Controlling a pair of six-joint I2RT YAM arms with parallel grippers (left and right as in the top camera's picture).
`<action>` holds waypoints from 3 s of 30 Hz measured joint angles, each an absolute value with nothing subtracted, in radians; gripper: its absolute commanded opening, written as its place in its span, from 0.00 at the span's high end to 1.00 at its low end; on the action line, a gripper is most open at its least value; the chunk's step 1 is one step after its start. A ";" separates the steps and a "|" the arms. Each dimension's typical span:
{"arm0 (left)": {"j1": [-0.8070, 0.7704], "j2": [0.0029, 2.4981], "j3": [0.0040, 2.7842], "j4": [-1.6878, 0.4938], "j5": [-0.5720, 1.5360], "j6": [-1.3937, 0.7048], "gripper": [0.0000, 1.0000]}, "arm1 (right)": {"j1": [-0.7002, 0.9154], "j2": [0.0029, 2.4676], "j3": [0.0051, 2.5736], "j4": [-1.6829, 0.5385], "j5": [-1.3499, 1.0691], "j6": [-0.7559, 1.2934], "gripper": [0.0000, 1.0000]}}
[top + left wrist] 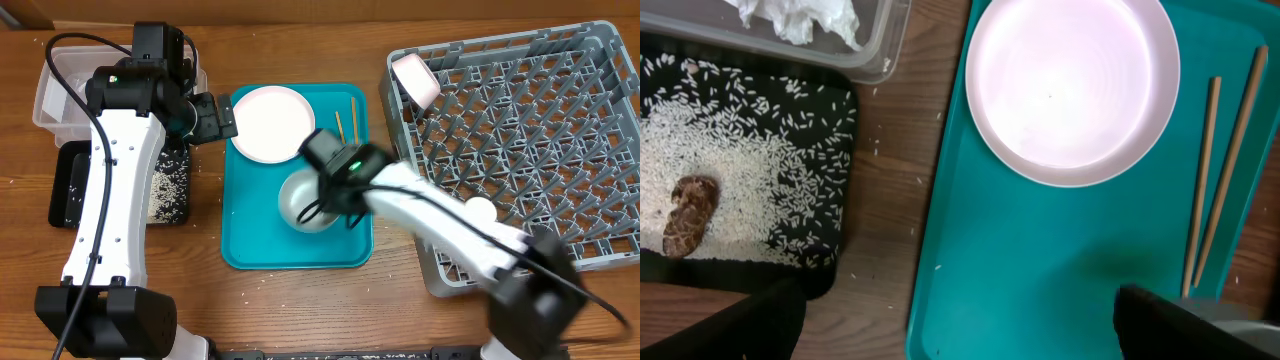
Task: Sort waste into correct bins and load items into the dishwasher
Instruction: 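Grasp the grey bowl on the teal tray with the right gripper, then place the grey bowl upside down in the rack with the right gripper, then reach the right gripper to the white plate and grasp its rim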
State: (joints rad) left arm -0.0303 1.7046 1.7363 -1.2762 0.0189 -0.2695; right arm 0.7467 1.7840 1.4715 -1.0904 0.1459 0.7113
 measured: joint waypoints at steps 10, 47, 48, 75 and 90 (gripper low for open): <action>-0.030 1.705 1.736 -1.275 0.019 -0.270 0.00 | 0.694 1.448 1.647 -1.432 0.941 0.706 0.96; -0.030 1.705 1.736 -1.276 0.019 -0.270 0.00 | 0.473 2.003 1.574 -1.399 1.296 0.603 0.96; -0.030 1.705 1.736 -1.276 0.019 -0.270 0.00 | 0.473 2.003 1.574 -1.399 1.291 0.606 0.96; -0.030 1.705 1.736 -1.276 0.019 -0.270 0.00 | 0.474 2.003 1.423 -1.296 1.504 0.628 0.96; -0.030 1.705 1.736 -1.276 0.019 -0.270 0.00 | 0.599 2.003 1.402 -1.348 1.420 0.622 0.16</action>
State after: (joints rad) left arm -0.0303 1.7046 1.7363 -1.2758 0.0189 -0.2695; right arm 0.5991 2.0033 1.4021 -1.3483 1.4200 0.6216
